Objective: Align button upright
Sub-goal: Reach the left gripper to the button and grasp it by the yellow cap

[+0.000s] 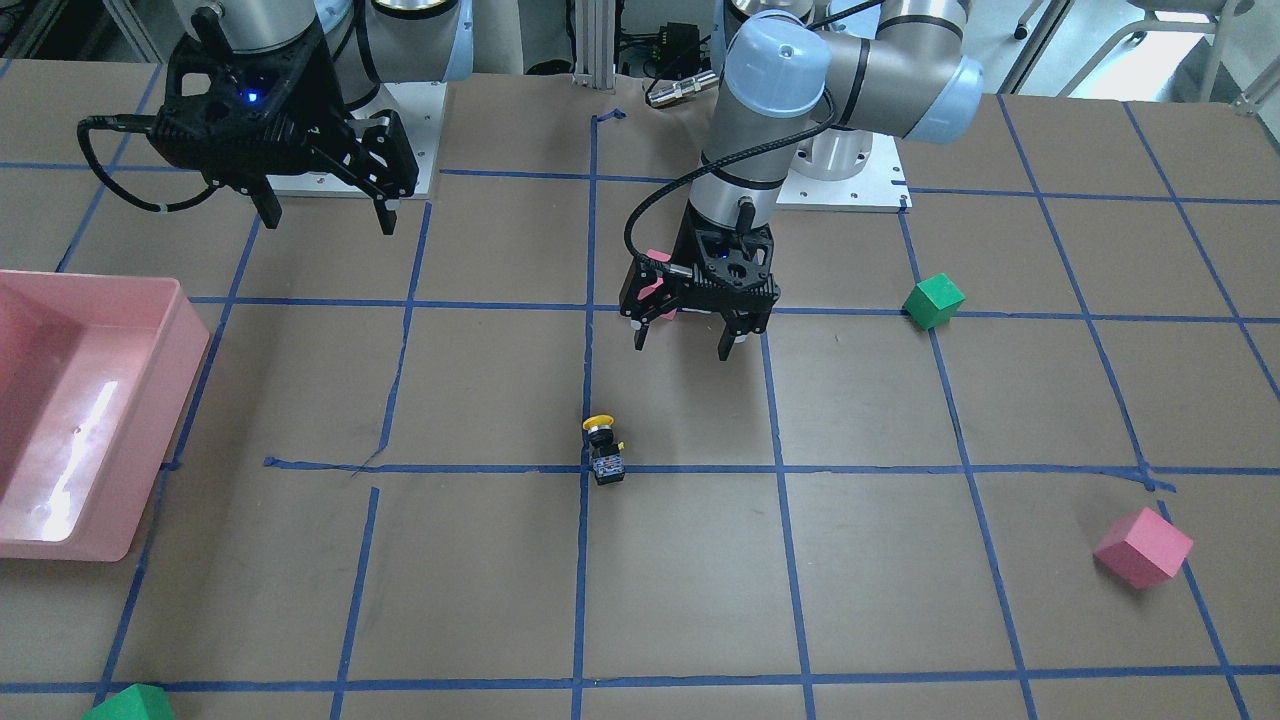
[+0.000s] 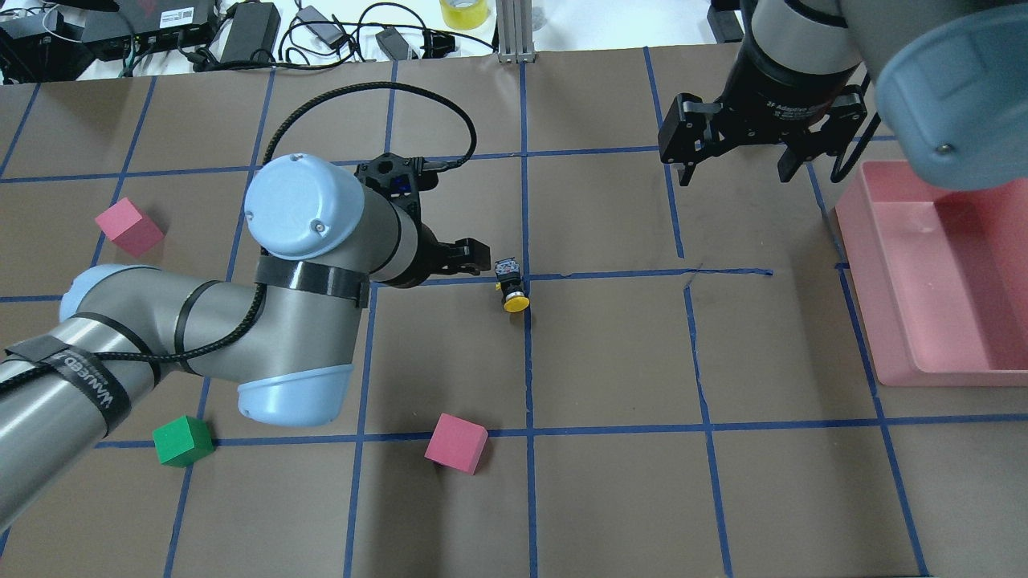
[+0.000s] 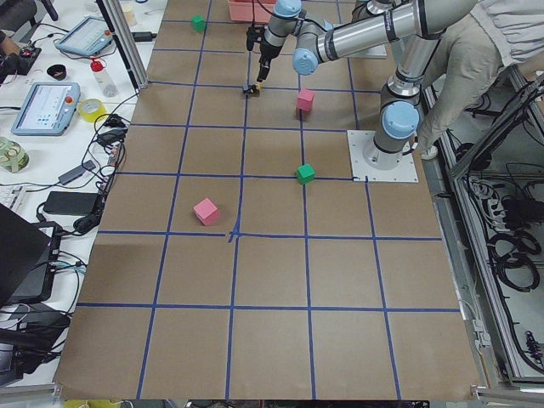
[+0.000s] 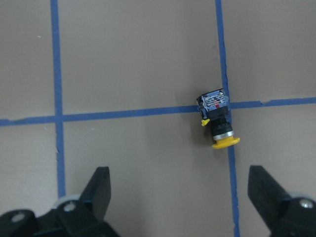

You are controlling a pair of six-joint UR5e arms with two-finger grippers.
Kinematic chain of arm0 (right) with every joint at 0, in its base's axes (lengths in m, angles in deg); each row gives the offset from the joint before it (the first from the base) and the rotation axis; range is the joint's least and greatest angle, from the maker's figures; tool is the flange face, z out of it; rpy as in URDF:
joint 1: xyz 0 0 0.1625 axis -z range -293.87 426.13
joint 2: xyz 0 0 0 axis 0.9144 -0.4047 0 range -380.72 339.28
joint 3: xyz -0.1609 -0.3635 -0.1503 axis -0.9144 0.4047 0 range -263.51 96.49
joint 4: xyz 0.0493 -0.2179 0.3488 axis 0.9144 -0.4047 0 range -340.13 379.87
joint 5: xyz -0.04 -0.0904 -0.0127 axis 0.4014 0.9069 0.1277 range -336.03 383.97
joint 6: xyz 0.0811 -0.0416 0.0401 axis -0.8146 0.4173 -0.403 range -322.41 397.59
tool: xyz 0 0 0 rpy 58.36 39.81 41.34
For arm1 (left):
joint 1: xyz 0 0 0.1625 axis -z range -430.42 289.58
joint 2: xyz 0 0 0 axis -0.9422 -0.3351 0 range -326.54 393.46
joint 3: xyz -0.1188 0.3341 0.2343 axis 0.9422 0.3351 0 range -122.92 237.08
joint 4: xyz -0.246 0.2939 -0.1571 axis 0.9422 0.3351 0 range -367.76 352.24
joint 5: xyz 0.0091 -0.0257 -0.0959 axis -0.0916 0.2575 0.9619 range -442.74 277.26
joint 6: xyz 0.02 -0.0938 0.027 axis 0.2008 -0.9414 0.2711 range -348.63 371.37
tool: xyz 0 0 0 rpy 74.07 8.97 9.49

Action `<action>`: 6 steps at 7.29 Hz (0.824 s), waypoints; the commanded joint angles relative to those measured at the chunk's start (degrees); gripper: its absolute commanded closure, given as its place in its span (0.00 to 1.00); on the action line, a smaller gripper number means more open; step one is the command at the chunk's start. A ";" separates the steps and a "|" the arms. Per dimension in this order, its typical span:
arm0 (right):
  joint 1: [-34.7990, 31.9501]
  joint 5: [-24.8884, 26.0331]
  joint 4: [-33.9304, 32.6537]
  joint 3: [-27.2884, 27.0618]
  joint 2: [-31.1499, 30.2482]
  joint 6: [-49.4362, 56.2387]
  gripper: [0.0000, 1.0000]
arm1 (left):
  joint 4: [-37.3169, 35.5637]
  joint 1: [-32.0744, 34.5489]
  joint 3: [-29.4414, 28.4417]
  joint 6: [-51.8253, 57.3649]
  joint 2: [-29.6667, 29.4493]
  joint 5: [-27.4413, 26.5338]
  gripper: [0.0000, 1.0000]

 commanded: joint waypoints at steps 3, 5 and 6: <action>0.36 0.60 0.44 -0.04 -0.01 -0.02 0.00 | -14.19 7.18 0.15 -13.36 -9.38 -6.39 0.02; 0.27 0.60 0.53 -0.04 -0.01 -0.02 0.00 | -21.16 10.52 0.33 -13.10 -13.96 -9.74 0.03; 0.35 0.60 0.53 -0.04 -0.01 -0.02 0.00 | -22.05 11.58 0.33 -12.92 -15.20 -12.80 0.03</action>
